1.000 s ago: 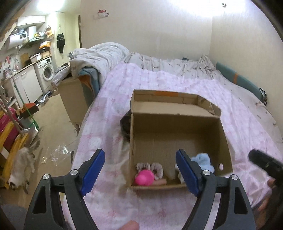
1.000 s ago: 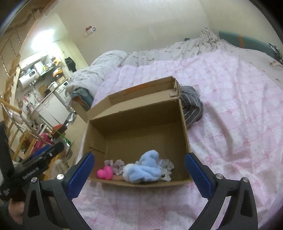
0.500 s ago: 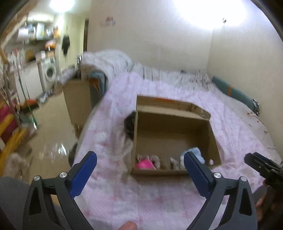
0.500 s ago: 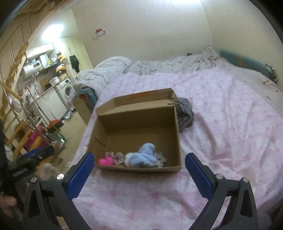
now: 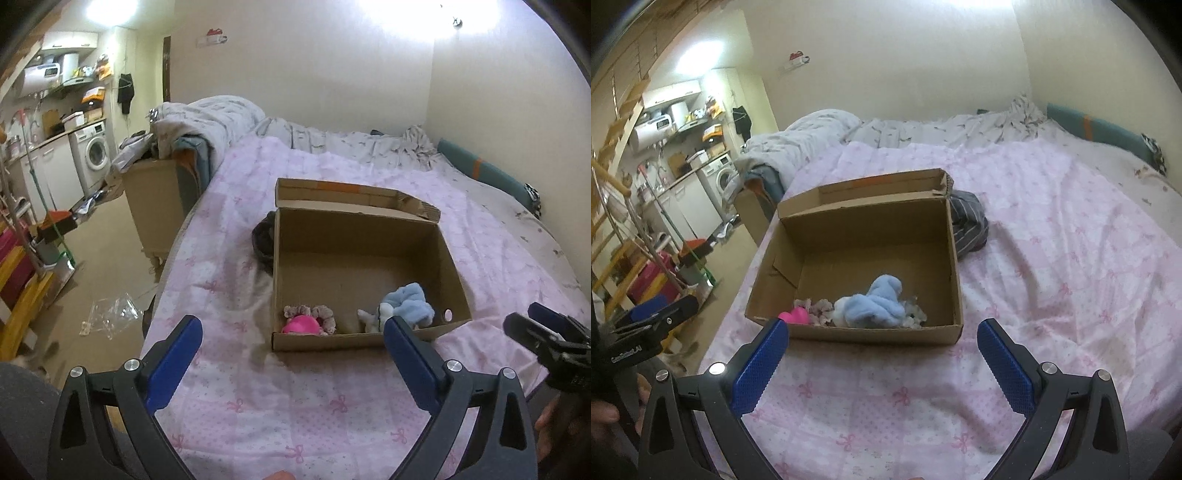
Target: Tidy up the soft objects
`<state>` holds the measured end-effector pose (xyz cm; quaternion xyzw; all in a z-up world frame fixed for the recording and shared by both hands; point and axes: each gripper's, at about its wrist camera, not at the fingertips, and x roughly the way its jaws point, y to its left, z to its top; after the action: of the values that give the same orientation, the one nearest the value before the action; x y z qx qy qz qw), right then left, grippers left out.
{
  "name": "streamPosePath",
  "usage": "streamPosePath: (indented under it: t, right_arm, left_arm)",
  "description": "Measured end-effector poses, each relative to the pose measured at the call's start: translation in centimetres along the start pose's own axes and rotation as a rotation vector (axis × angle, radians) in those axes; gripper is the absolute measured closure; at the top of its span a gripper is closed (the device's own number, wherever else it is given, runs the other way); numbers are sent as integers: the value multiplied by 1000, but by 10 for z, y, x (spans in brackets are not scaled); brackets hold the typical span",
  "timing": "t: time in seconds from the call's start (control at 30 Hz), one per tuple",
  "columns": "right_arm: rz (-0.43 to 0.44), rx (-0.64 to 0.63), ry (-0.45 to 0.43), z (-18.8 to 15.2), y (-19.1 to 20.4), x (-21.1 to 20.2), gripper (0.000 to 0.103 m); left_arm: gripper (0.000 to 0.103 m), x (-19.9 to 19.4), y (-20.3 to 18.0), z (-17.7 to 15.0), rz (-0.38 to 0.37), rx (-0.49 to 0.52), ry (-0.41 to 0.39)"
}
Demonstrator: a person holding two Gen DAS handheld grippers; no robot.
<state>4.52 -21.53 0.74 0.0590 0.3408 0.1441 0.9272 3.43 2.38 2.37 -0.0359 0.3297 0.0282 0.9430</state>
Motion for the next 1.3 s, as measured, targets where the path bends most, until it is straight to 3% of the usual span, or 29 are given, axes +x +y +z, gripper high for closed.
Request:
streamPosePath:
  t: [0.33,1.3]
  right_arm:
    - [-15,-52,18,-4,12,3,0]
    - [-31,-42,19,-3,9,5,0]
  left_arm:
    - [4,-1,-1,0,-10,3,1]
    - [4,2,-2,-3,-16,10,19]
